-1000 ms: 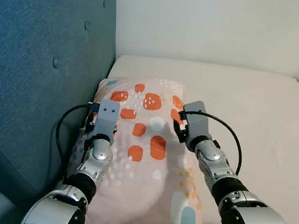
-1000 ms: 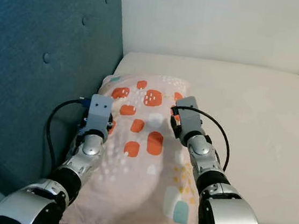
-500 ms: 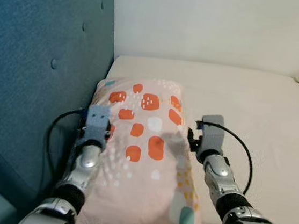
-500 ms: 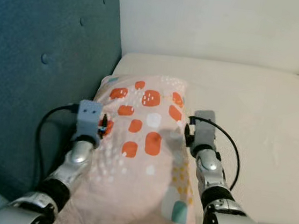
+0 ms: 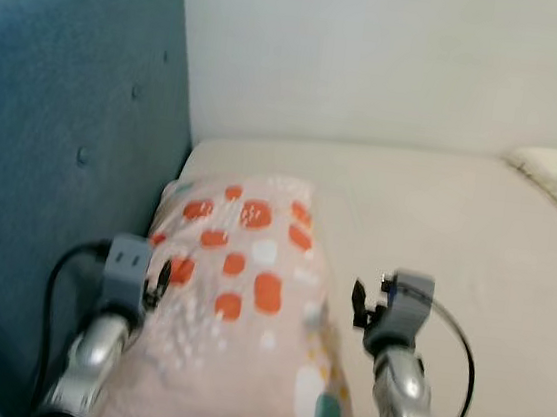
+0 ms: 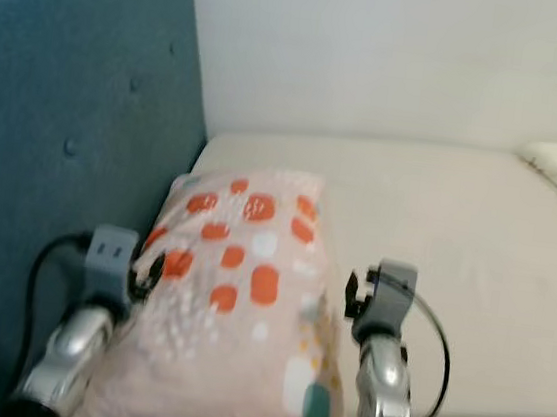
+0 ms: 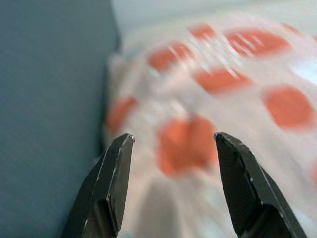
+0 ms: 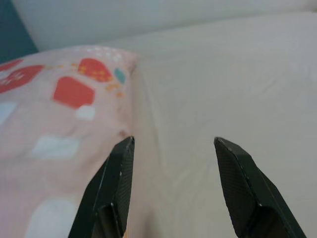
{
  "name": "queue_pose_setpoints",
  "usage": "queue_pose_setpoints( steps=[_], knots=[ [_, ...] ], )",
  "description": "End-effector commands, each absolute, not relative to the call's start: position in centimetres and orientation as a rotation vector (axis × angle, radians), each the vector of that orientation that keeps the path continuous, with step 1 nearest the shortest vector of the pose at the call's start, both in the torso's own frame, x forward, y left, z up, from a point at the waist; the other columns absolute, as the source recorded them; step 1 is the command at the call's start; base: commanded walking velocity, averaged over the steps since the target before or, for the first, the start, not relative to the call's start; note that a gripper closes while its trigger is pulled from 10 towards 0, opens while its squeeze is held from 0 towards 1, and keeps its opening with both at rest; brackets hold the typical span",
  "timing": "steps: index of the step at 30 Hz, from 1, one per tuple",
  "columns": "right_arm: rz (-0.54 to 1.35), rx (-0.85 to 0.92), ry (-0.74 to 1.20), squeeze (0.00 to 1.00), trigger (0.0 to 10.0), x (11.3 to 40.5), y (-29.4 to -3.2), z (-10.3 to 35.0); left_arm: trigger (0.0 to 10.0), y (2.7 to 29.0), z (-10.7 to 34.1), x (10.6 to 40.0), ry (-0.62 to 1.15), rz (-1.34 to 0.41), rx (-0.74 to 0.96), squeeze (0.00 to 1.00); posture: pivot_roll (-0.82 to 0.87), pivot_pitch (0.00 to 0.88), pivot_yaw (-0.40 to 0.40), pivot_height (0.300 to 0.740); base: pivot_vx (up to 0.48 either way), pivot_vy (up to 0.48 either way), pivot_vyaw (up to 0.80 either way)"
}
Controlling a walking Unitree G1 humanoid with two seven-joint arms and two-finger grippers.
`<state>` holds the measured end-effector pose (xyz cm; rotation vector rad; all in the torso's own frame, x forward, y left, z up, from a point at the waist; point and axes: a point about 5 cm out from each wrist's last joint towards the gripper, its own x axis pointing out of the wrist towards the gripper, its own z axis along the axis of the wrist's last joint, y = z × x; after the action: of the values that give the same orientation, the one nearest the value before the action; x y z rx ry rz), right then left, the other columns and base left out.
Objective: Clean up the room
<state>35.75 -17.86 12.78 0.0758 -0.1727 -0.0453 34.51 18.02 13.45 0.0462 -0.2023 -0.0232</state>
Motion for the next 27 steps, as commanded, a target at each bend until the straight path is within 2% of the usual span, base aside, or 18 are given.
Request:
queue_pose_setpoints(
  steps=[1,10,12,14,27],
  knots=[
    [-0.008,0.070,-0.154,0.00,10.0,35.1,-17.0,11.9,10.0,17.2,12.7,33.9,-0.173,-0.063,0.020,0.00,0.02,0.166,0.005,0.582,0.000,0.000,0.00],
    [0.060,0.005,-0.076,0.00,10.0,31.9,-15.9,9.1,10.0,16.5,10.9,32.1,-0.109,-0.112,0.012,0.00,0.00,0.141,0.013,0.582,0.000,0.000,0.00],
    [0.053,0.016,-0.067,0.00,10.0,31.2,-15.8,8.8,10.0,16.6,10.5,31.7,-0.084,-0.099,0.006,0.00,-0.01,0.135,0.018,0.582,0.000,0.000,0.00],
    [0.028,-0.010,-0.076,0.00,10.0,29.7,-15.9,8.5,10.0,17.3,9.4,31.2,0.006,-0.004,-0.004,0.00,-0.01,0.133,0.021,0.582,0.000,0.000,0.00],
    [0.038,-0.011,-0.057,0.00,10.0,28.3,-15.8,8.2,10.0,17.3,9.7,30.5,-0.039,-0.009,-0.012,0.00,-0.02,0.123,0.025,0.582,0.000,0.000,0.00]
  ],
)
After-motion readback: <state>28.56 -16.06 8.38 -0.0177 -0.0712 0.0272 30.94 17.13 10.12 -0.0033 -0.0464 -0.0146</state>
